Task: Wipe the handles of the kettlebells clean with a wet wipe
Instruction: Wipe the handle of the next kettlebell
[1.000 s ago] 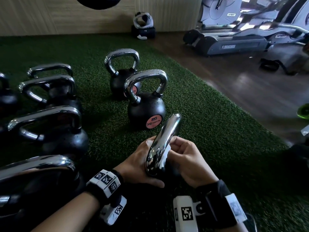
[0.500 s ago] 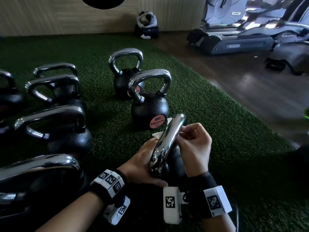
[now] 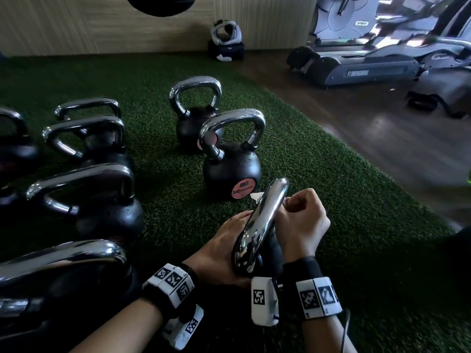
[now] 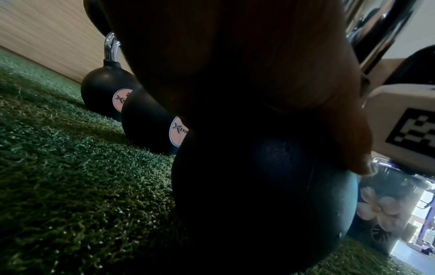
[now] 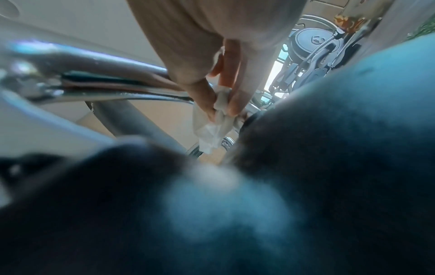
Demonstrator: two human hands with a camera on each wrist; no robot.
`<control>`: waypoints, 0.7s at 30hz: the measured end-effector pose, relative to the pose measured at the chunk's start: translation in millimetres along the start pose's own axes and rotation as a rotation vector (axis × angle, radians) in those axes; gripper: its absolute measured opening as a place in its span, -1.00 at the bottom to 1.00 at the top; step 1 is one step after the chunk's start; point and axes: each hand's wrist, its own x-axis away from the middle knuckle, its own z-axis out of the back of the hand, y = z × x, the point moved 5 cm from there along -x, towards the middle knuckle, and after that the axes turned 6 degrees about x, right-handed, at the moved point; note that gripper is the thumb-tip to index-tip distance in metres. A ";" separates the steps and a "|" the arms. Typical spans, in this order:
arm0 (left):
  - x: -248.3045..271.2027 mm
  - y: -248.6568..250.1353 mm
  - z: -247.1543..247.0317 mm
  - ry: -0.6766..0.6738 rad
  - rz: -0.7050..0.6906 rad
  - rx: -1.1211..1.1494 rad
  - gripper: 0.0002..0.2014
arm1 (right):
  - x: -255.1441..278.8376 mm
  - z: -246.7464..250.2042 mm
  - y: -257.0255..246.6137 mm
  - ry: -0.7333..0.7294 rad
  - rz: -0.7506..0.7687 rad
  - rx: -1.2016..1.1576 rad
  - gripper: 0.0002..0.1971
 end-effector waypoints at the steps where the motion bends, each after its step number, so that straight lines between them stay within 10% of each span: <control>1: -0.4 -0.1 0.2 0.002 -0.002 0.000 0.05 | -0.1 0.8 -0.2 0.006 0.009 0.002 -0.76; 11: 9.0 -16.0 -15.2 0.088 0.036 -0.016 0.25 | -2.4 1.2 17.3 -0.236 0.021 0.097 -0.84; 18: 40.1 5.7 -48.8 0.606 0.090 0.218 -0.14 | -39.3 7.2 50.3 -0.362 0.016 0.152 -0.71; 21: 40.5 6.7 -63.0 0.766 0.132 0.410 -0.23 | -41.6 -17.2 36.2 -0.729 0.039 0.028 -0.72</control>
